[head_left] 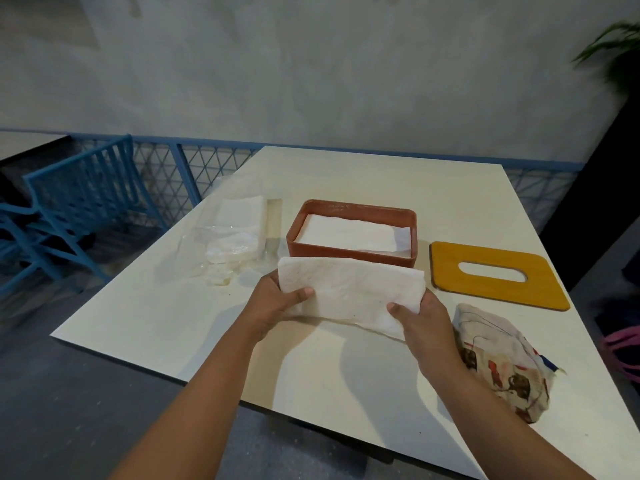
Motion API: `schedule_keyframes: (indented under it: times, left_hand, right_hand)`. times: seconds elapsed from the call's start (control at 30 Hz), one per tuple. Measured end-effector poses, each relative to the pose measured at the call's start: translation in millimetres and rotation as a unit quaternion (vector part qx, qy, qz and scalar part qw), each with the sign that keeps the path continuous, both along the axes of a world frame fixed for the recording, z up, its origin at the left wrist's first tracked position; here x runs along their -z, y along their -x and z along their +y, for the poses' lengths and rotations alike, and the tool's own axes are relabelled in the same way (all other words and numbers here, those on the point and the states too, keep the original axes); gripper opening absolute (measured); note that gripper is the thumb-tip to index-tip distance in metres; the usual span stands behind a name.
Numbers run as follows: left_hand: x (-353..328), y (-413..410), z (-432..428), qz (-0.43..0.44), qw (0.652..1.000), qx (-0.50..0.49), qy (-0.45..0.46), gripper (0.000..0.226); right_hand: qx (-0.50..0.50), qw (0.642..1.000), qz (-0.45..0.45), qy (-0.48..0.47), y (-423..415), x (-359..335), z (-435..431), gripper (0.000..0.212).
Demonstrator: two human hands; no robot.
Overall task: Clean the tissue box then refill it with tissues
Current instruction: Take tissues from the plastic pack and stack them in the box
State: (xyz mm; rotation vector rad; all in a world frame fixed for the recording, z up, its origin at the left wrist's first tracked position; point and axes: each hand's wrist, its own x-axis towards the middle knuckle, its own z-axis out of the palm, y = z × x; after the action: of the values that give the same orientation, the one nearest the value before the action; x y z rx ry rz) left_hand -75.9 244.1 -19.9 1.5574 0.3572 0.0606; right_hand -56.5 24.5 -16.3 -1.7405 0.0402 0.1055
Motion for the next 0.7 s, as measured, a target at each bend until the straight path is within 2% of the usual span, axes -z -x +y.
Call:
schedule_keyframes:
  times: [0.07, 0.27, 0.4, 0.57, 0.7]
  left_hand:
    - [-9.9, -1.6, 2.2, -0.023, 0.999, 0.001, -0.030, 0.045]
    - [-50.6, -17.2, 0.2, -0.108, 0.993, -0.001, -0.042, 0.031]
    - [-76.0, -37.2, -2.0, -0.129, 0.987, -0.004, -0.100, 0.037]
    - [-90.8, -71.8, -1.4, -0.092, 0.961, -0.035, -0.259, 0.051]
    - [-85.5, -89.8, 3.9, -0.087, 0.933, -0.023, -0.348, 0.064]
  right_hand:
    - [0.009, 1.000, -0.021, -0.007, 0.6, -6.8, 2.1, 0.033]
    - [0.053, 0.993, -0.100, -0.041, -8.9, -35.4, 9.0, 0.027]
    - [0.088, 0.989, -0.118, -0.029, -30.6, -61.0, 14.0, 0.018]
    - [0.090, 0.984, -0.127, 0.087, -66.4, -81.4, 22.0, 0.014]
    - [0.103, 0.973, -0.109, 0.177, -88.7, -83.0, 31.0, 0.032]
